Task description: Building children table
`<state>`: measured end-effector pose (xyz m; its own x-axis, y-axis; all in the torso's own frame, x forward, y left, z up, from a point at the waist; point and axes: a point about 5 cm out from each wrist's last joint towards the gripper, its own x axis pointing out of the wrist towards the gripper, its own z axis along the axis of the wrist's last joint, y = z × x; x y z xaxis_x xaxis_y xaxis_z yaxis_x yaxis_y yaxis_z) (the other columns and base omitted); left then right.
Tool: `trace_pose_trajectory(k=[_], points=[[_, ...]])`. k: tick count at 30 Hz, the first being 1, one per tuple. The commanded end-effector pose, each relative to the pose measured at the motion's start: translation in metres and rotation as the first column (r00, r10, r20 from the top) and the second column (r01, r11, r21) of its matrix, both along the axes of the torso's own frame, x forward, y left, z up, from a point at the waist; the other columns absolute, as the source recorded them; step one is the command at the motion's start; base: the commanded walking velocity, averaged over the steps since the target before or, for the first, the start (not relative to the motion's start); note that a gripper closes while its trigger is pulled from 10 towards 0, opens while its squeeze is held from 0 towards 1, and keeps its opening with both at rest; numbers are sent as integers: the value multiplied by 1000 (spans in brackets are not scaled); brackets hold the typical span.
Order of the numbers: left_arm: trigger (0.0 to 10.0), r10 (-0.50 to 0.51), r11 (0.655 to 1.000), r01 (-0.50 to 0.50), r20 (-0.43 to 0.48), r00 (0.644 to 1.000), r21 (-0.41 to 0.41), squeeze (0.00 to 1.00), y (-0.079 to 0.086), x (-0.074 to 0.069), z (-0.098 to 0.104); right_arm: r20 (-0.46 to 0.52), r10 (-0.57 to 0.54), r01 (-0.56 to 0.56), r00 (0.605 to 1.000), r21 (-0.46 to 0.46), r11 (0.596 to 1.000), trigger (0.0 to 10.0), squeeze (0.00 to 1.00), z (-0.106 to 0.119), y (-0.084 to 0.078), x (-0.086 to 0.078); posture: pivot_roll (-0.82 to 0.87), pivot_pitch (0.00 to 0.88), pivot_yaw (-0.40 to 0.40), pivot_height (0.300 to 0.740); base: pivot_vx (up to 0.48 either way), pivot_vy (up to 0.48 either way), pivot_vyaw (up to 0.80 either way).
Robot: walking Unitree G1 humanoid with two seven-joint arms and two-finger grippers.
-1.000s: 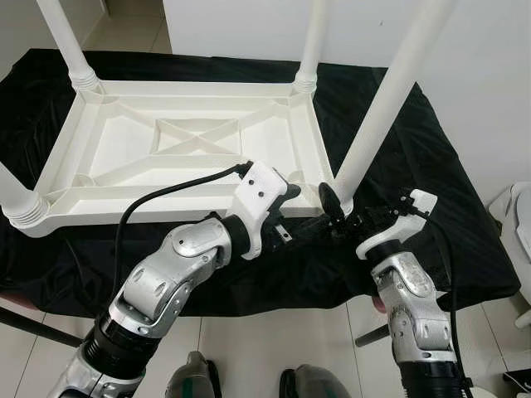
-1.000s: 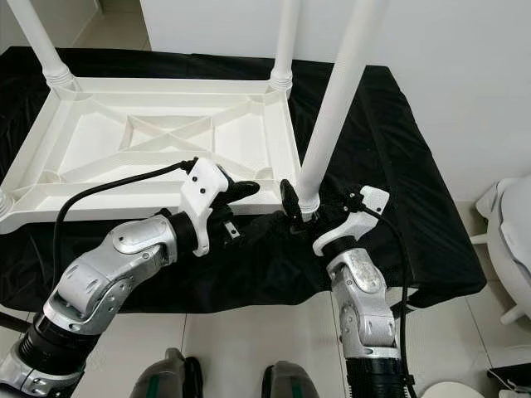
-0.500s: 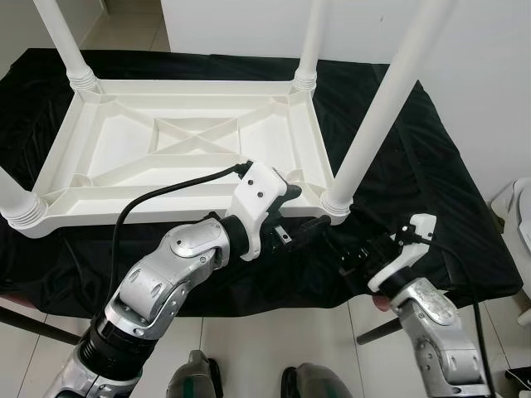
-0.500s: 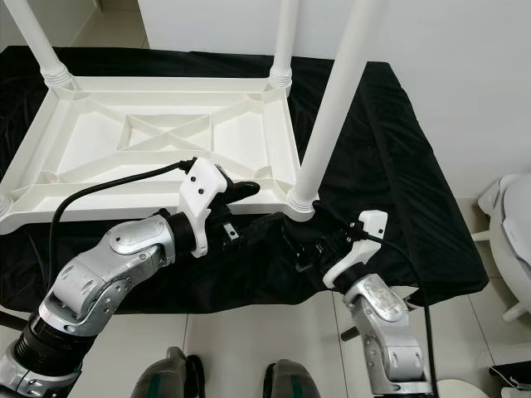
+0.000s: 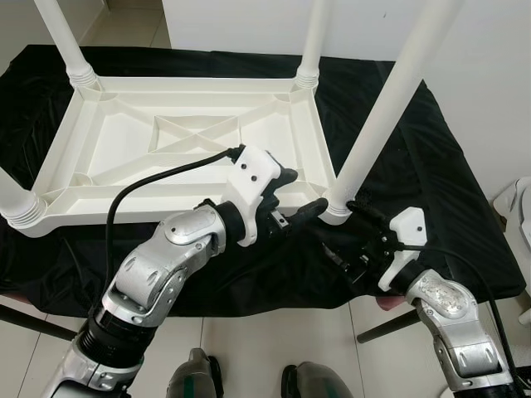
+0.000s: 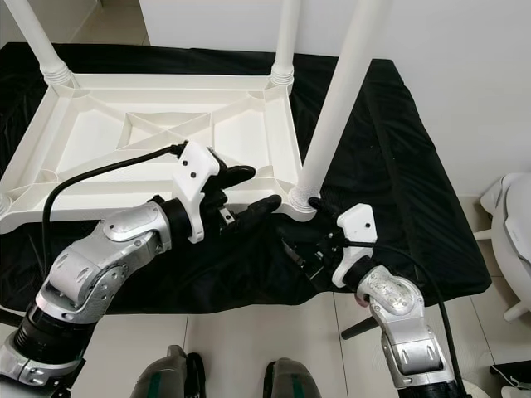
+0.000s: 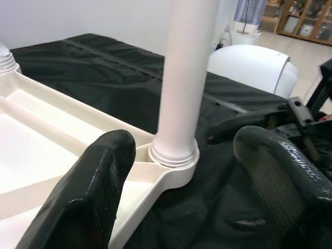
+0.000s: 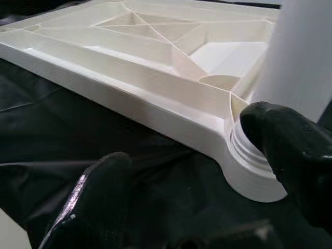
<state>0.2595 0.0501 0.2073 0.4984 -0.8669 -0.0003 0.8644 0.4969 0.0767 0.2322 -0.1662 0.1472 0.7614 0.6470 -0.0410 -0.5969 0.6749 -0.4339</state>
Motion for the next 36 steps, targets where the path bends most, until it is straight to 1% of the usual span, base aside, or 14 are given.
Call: trace_pose_trajectory(k=[1,7,11,13,14,15,19,22,23,24,31,32,33,36], points=[[10000,11,1000,-11,8,1000,5,0,-1,4,0,-10,67,-67,998,-12,998,10000,0,3,6,-3,-165,91,-2,740,0,0,0],[10000,23,1000,-23,19,1000,10,0,-4,7,1,-30,154,-155,988,-17,988,10000,0,10,9,-4,-164,92,-7,740,0,0,0],[10000,25,1000,-25,22,999,10,0,-5,8,1,-43,181,-182,982,-17,983,10000,0,11,10,-5,-164,92,-8,740,0,0,0],[10000,28,1000,-28,29,999,6,0,-8,11,3,-88,268,-270,959,-8,963,10000,0,13,14,-7,-163,92,-11,740,0,0,0],[10000,28,1000,-28,29,999,6,0,-8,11,3,-88,268,-270,959,-8,963,10000,0,13,14,-7,-163,92,-11,740,0,0,0],[10000,24,1000,-24,34,999,2,0,-10,12,4,-123,329,-330,936,15,944,10000,0,15,16,-7,-160,94,-14,740,0,0,0],[10000,22,1000,-22,35,999,0,0,-11,12,5,-128,340,-340,932,21,940,10000,0,15,17,-7,-157,91,-15,740,0,0,0],[10000,17,1000,-18,47,999,1,0,-13,14,6,-176,417,-415,892,51,908,10000,0,16,21,-7,-148,90,-22,740,0,0,0],[10000,17,1000,-18,47,999,1,0,-13,14,6,-176,417,-415,892,51,908,10000,0,16,21,-7,-148,90,-22,740,0,0,0],[10000,11,1000,-11,59,998,0,0,-16,15,8,-191,466,-463,864,62,884,10000,0,18,24,-8,-140,87,-28,740,0,0,0],[10000,-1,1000,1,71,997,-3,0,-19,16,11,-211,513,-508,832,79,858,10000,0,20,27,-8,-132,85,-33,740,0,0,0],[10000,-10,1000,10,72,997,-7,0,-21,16,12,-224,537,-534,813,82,842,10000,0,21,29,-8,-127,85,-38,740,0,0,0],[10000,-10,1000,10,72,997,-7,0,-21,16,12,-224,537,-534,813,82,842,10000,0,21,29,-8,-127,85,-38,740,0,0,0],[10000,-15,1000,16,79,997,-6,0,-24,20,12,-246,579,-579,778,78,812,10000,0,19,32,-8,-119,87,-46,740,0,0,0]])
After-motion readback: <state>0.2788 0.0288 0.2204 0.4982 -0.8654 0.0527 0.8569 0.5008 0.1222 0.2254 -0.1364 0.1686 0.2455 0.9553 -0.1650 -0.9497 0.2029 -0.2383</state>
